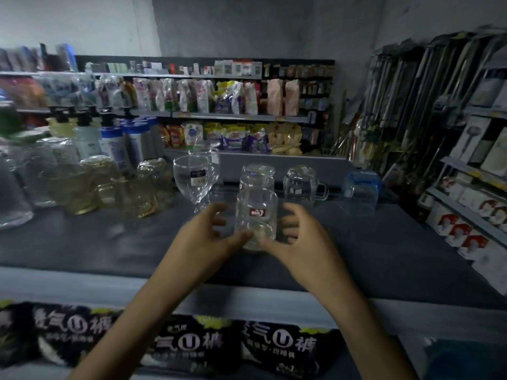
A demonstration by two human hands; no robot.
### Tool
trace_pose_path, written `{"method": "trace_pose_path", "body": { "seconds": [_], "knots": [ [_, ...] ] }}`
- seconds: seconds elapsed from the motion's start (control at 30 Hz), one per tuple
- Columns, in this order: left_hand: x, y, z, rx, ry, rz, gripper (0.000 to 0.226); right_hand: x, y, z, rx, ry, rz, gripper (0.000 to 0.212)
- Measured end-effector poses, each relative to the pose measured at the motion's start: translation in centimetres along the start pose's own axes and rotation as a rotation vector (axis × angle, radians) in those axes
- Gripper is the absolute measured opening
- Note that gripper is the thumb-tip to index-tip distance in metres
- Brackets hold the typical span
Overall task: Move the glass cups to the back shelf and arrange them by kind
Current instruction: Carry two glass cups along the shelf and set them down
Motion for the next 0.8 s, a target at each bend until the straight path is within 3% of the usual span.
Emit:
{"method": "trace_pose_path", "body": {
  "seconds": [0.17, 0.33, 0.5, 0.67, 0.8],
  "knots": [
    [9.7, -3.2, 1.5, 0.013, 0.143, 0.296, 0.037, 6.5, -2.5, -3.6, -0.033, -0.302, 0.153, 0.046],
    [23.1, -5.2, -0.4, 0.017, 0.182, 0.580, 0.026, 14.8, 2.6, -4.6, -0.008, -0.543, -0.055, 0.038],
    [37.1, -3.9, -13.4, -0.182, -0.219, 0.656, 0.029, 22.9, 14.3, 2.9, 0.148, -0.428, -0.442, 0.044],
    [51.0, 0.1, -25.6, -0.395, -0.723, 0.450, 0.047, 32.9, 25.7, 12.0, 0.389, -0.376, -0.833, 0.062],
    [59.1, -0.1, -31.0, -0.402, -0.963, 0.366, 0.056, 40.1, 33.0, 12.1, 0.472, -0.465, -1.050, 0.070]
  ]
}}
Point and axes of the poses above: each hand's wrist, its own x-axis away from the middle knuckle, its own y-axis out of the palm, z = x × y, the point moved 10 cm from there along -x, towards the middle knuckle, and after that the axes turned 2 degrees about -z, right-handed, at the moved point
